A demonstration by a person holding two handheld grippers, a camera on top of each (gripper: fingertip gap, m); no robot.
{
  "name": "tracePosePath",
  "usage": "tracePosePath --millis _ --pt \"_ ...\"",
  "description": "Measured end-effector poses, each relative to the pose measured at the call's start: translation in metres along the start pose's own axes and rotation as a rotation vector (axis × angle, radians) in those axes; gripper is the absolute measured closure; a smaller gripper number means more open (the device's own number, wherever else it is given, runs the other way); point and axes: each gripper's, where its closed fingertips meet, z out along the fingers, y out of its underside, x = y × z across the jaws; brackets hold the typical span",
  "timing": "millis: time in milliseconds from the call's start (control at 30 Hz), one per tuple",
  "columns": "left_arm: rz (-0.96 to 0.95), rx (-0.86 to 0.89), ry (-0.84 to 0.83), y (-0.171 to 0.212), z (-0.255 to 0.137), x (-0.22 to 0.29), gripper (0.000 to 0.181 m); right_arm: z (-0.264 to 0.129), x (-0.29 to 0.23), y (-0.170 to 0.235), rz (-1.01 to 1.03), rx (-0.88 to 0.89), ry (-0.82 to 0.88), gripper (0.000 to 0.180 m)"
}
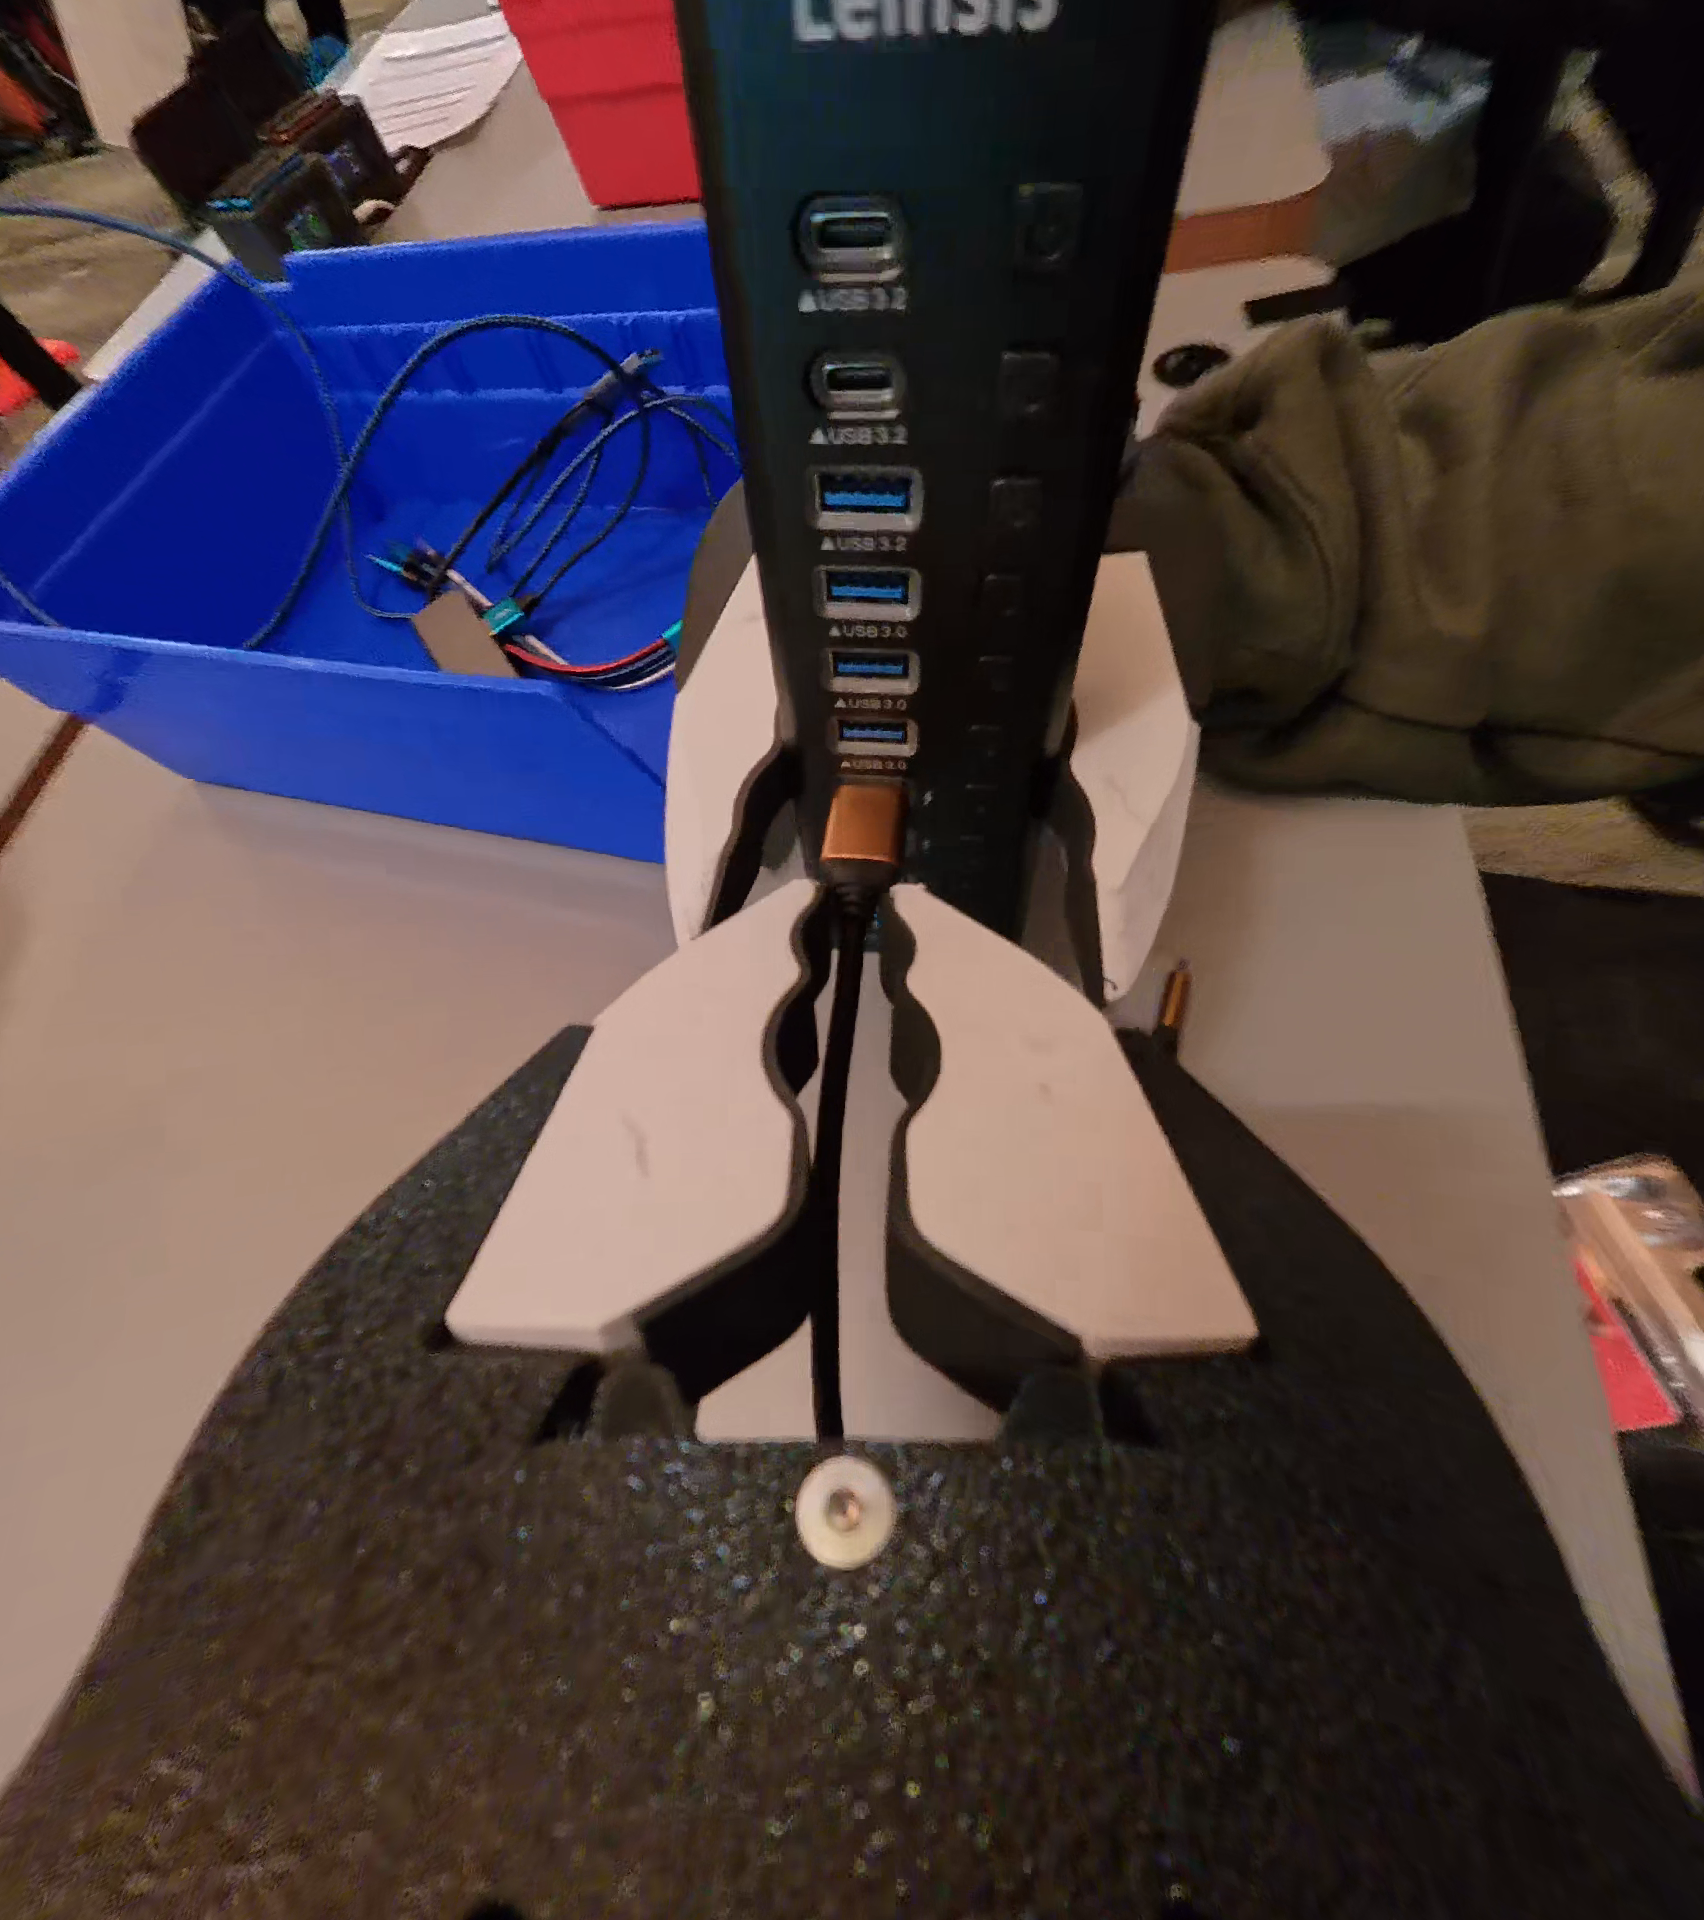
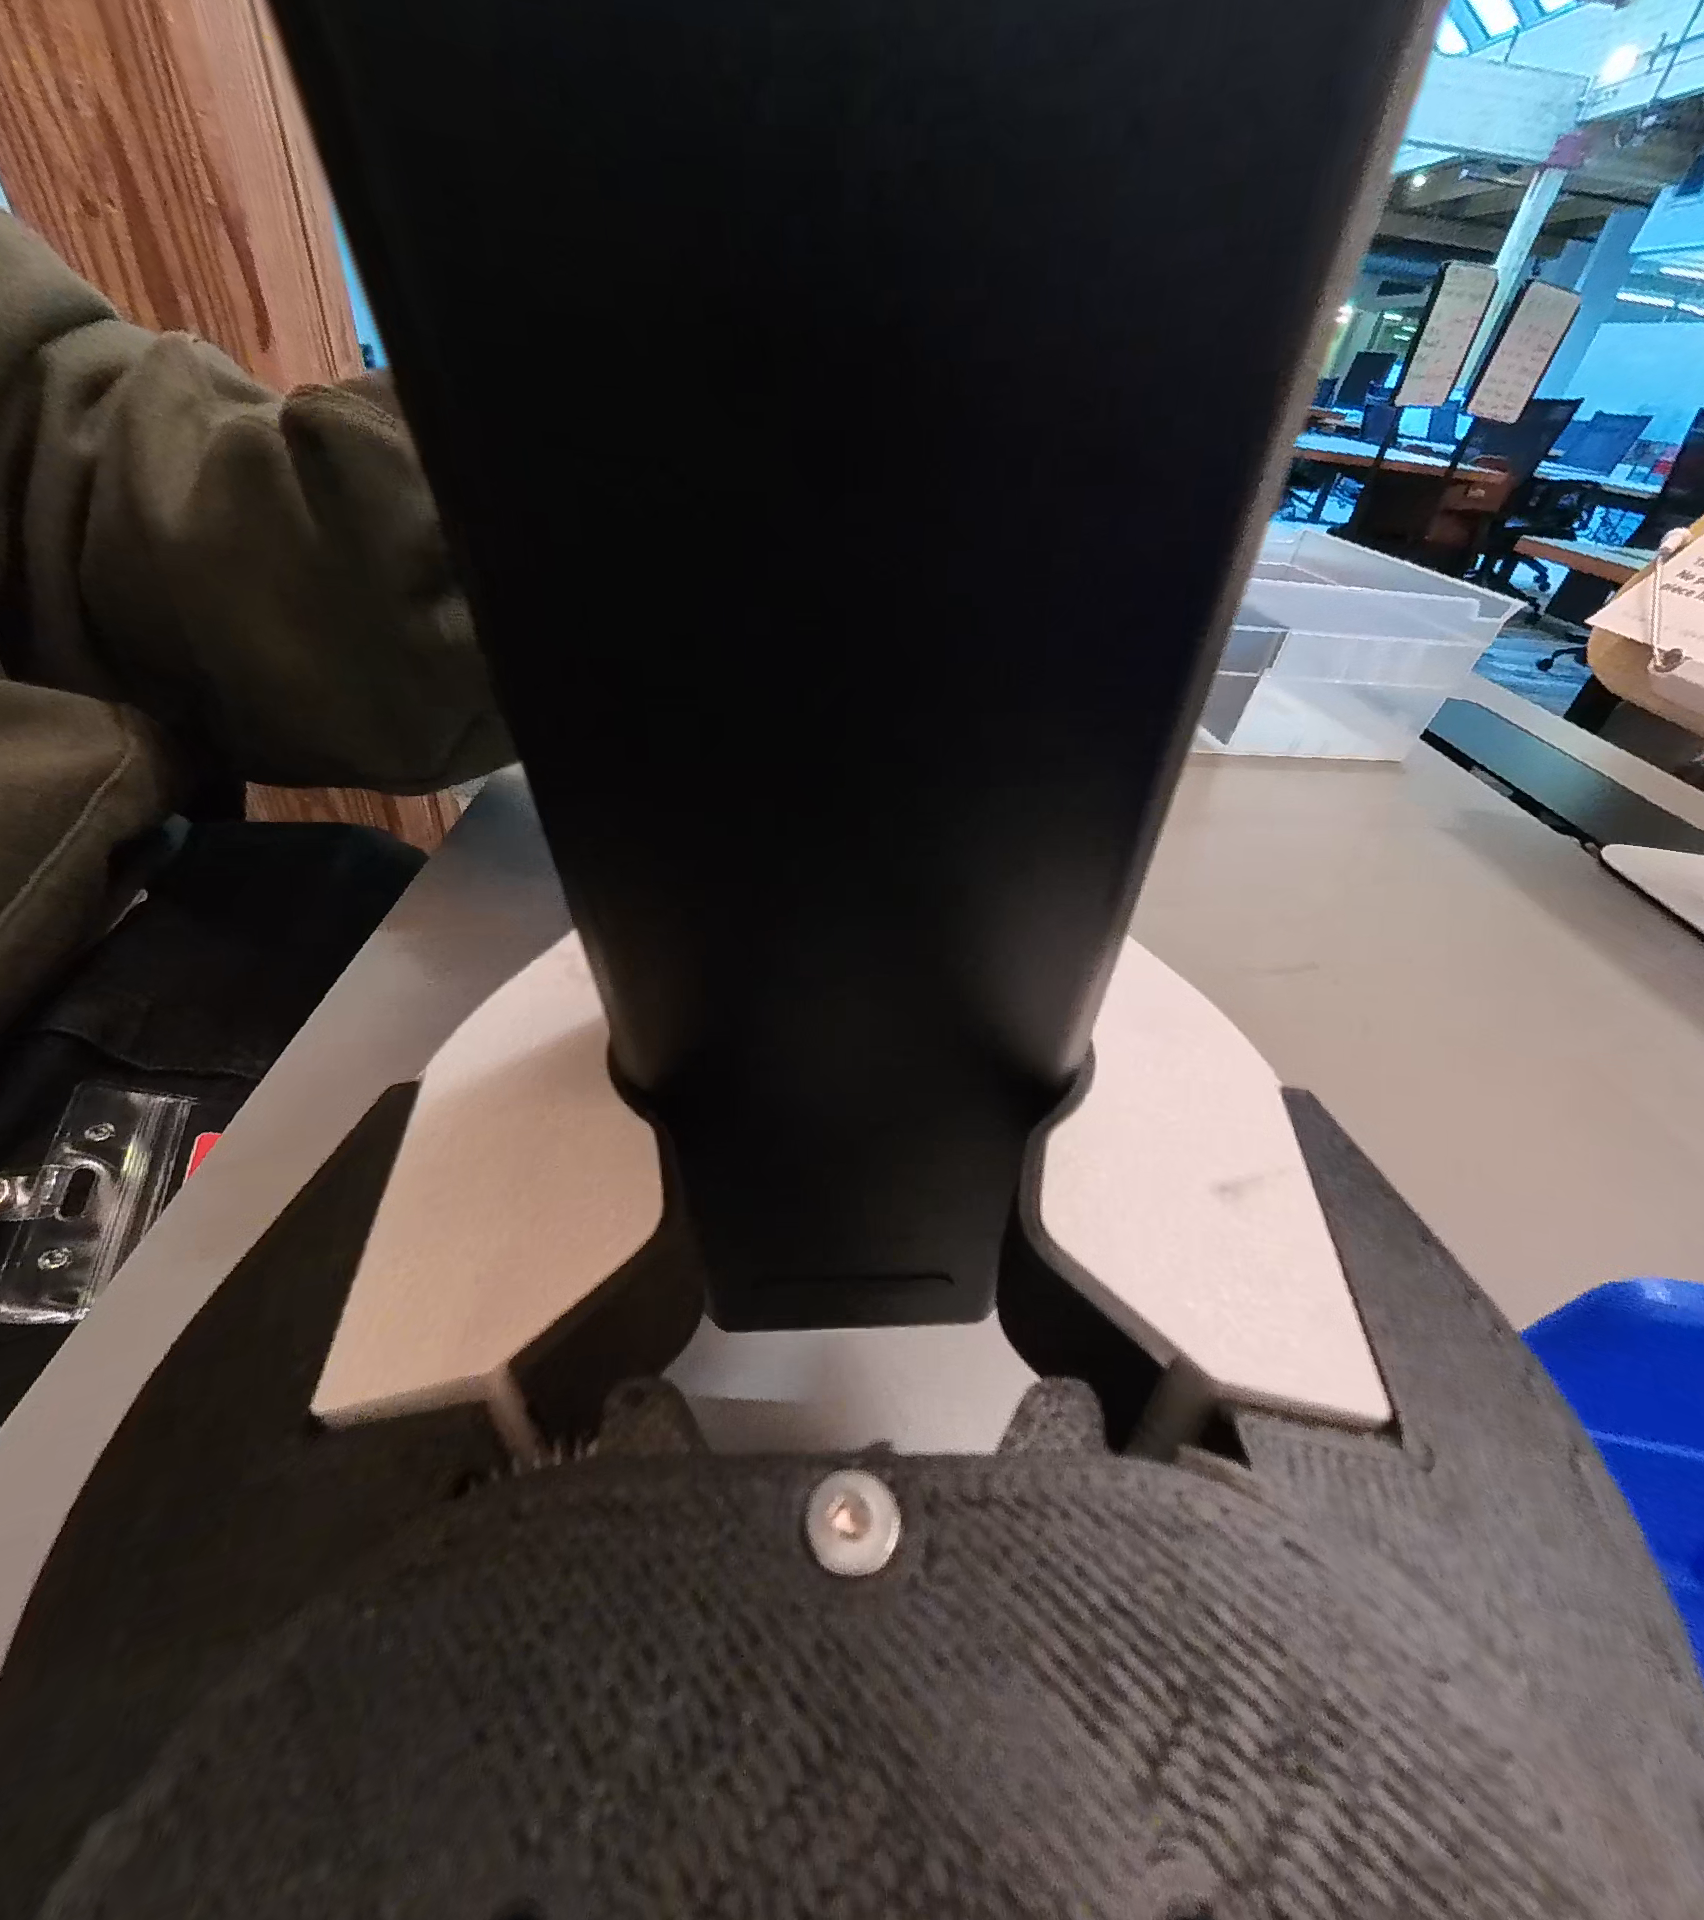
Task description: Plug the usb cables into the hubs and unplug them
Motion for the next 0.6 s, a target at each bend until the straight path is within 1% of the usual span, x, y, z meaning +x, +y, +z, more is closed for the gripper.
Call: tracePosePath --millis 67,133,267,333,400,433,467,500,567,600 --pt "0.042 -0.026 -0.033 0.001 0.000 -0.001 0.174 0.000 0.000 0.000 0.000 -0.002 0.002 0.107" --pt "0.037 -0.012 -0.050 0.000 0.001 -0.002 0.174 -0.001 0.002 -0.001 0.007 0.009 0.007 0.107" --pt "0.032 -0.025 -0.038 0.000 0.003 -0.002 0.174 -0.002 0.002 -0.001 0.014 0.011 0.005 0.107" --pt "-0.007 0.010 -0.022 -0.003 0.004 -0.003 0.173 -0.004 0.005 -0.004 0.019 0.035 0.023 0.107" --pt "-0.095 0.069 -0.011 -0.008 0.004 -0.005 0.171 -0.007 0.007 -0.006 0.027 0.057 0.034 0.107" --pt "-0.132 0.079 -0.046 -0.009 0.000 -0.011 0.164 -0.007 0.008 -0.007 0.028 0.064 0.044 0.107" --pt "-0.142 0.088 -0.102 -0.010 -0.008 -0.019 0.158 -0.008 0.009 -0.007 0.030 0.065 0.054 0.107" --pt "-0.142 0.105 -0.159 -0.011 -0.021 -0.026 0.156 -0.008 0.008 -0.007 0.027 0.063 0.050 0.107" --pt "-0.158 0.167 -0.272 -0.013 -0.059 -0.044 0.157 -0.006 0.006 -0.005 0.016 0.047 0.042 0.107" --pt "-0.185 0.176 -0.344 -0.008 -0.083 -0.057 0.159 -0.005 0.006 -0.004 0.015 0.036 0.036 0.107"
